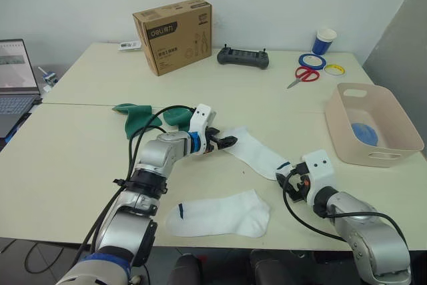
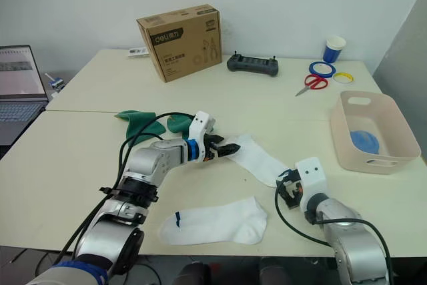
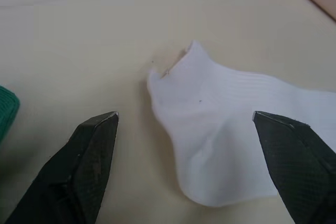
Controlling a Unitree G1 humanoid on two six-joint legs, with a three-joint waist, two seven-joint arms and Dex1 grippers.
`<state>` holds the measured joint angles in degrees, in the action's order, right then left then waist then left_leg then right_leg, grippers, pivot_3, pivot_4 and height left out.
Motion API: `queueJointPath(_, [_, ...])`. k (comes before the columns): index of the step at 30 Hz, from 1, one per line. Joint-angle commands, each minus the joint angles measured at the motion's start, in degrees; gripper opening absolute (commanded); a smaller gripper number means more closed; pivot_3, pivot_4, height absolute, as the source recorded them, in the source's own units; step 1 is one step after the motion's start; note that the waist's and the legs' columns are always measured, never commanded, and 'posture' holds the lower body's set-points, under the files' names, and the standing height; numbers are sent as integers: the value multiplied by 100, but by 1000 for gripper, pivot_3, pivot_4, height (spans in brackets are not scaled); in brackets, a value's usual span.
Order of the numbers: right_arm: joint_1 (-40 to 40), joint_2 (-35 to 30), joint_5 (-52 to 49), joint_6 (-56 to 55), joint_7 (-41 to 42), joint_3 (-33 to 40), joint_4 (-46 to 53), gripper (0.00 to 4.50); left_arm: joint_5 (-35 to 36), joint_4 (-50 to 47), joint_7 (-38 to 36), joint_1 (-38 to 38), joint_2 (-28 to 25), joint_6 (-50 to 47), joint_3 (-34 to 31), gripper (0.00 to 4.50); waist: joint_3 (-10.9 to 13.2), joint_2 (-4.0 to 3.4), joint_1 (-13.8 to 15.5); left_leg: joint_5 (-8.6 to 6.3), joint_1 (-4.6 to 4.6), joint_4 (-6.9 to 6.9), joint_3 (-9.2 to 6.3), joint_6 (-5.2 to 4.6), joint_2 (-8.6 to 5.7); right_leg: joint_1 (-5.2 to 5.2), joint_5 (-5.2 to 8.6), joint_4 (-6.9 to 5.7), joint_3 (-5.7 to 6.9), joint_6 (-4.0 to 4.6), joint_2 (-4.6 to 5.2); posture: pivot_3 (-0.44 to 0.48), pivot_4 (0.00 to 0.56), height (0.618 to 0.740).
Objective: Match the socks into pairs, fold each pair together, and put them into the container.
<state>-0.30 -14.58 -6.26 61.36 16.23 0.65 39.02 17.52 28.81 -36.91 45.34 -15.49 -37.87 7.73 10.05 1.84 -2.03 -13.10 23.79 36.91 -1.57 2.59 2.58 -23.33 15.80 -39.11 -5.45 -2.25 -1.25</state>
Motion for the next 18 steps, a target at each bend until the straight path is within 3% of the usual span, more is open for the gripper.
queueJointPath(1, [-39, 121, -89, -47, -138, 46, 32, 3787, -133, 339, -177, 190, 134, 81, 31, 2999, 0, 0, 11, 0, 0, 0, 1, 0, 0, 0, 0, 0, 0, 0, 0, 0, 150, 723])
queueJointPath(4, [-58, 180, -146, -18, -168, 34, 52, 3036, -183, 447, -302, 216, 215, 36, 40, 2065, 0, 0, 15, 0, 2, 0, 1, 0, -1, 0, 0, 1, -1, 0, 2, 0, 150, 723])
queueJointPath(10, [-106, 149, -253, 7, -199, 29, 51, 824, -208, 418, -322, 127, 320, -60, -103, 185, 0, 0, 14, 0, 3, 0, 0, 0, -1, 1, 1, 1, 0, -2, 2, 0, 150, 723])
queueJointPath(12, [-148, 92, -281, -7, -161, 45, 48, 138, -166, 246, -327, 30, 294, -140, -170, 0, 0, 0, 14, 0, 2, 0, 0, 0, -1, 1, 1, 1, -1, -2, 2, 0, 150, 723])
queueJointPath(18, [-640, -246, -519, -38, 205, 5, -49, 62, 478, -1201, -75, -708, 183, -905, -928, 0, -1, -1, -76, 0, 0, 0, 1, 0, 2, 0, 0, -1, -3, -3, 2, 0, 150, 723])
